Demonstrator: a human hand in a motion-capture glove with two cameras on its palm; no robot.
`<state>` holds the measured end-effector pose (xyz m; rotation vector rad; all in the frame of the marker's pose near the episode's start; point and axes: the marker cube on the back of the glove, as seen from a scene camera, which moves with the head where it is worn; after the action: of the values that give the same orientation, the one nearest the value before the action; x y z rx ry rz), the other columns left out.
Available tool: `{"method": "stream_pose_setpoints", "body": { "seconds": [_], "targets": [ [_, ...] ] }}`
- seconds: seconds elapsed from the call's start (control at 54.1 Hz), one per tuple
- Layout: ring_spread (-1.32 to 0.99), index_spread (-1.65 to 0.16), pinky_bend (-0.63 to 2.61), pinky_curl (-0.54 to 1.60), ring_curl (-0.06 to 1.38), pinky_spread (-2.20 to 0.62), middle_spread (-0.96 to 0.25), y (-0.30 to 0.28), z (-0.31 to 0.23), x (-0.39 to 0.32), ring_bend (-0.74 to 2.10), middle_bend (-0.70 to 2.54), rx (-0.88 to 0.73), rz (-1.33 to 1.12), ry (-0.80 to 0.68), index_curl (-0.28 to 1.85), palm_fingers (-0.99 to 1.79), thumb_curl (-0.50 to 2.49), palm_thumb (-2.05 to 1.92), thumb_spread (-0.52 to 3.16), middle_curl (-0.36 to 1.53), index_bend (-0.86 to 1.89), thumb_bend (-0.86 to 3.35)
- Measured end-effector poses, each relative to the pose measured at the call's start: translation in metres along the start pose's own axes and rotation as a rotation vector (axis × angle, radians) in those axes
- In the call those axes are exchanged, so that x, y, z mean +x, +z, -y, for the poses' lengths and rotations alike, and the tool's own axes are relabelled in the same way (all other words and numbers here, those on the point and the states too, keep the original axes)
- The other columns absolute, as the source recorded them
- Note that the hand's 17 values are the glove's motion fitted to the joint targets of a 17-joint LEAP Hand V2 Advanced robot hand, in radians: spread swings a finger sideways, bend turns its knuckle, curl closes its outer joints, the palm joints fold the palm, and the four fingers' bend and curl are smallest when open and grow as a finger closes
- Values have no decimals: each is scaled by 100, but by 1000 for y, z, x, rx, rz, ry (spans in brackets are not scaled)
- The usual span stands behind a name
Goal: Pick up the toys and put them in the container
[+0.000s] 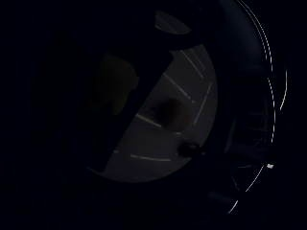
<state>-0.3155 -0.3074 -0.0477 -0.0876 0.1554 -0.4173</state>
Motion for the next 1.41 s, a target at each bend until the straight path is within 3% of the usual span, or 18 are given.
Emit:
{"method": "stream_pose_setpoints", "body": {
  "seconds": [0.092, 0.148, 0.296, 0.407, 0.888, 1.405],
  "targets": [
    [-19, -37, 115, 48, 46, -7, -23, 13, -11, 14, 59, 23, -28, -65, -142, 60, -37, 84, 9, 102, 73, 1, -6],
    [-14, -35, 108, 45, 43, -2, -18, 17, -13, 19, 49, 19, -9, -68, -75, 54, -37, 77, 2, 105, 70, 3, -7],
    [-6, -32, 96, 40, 38, 4, -11, 21, -29, 45, 37, 16, 20, -12, -90, 42, -30, 61, -9, 105, 61, 5, -9],
    [-3, -31, 91, 38, 36, 7, -8, 26, -44, 90, 32, 15, -2, -6, 81, 35, -26, 52, -9, 104, 56, 6, -9],
    [0, -28, 87, 35, 35, 10, -4, 82, -71, 203, 23, 16, -41, 55, 282, 11, -28, 32, -8, 99, 42, 2, -7],
    [1, -29, 89, 35, 36, 11, -3, 143, -53, 229, 19, 16, -134, 121, 376, 6, -25, 25, -8, 97, 35, 3, -7]
  ]
}}
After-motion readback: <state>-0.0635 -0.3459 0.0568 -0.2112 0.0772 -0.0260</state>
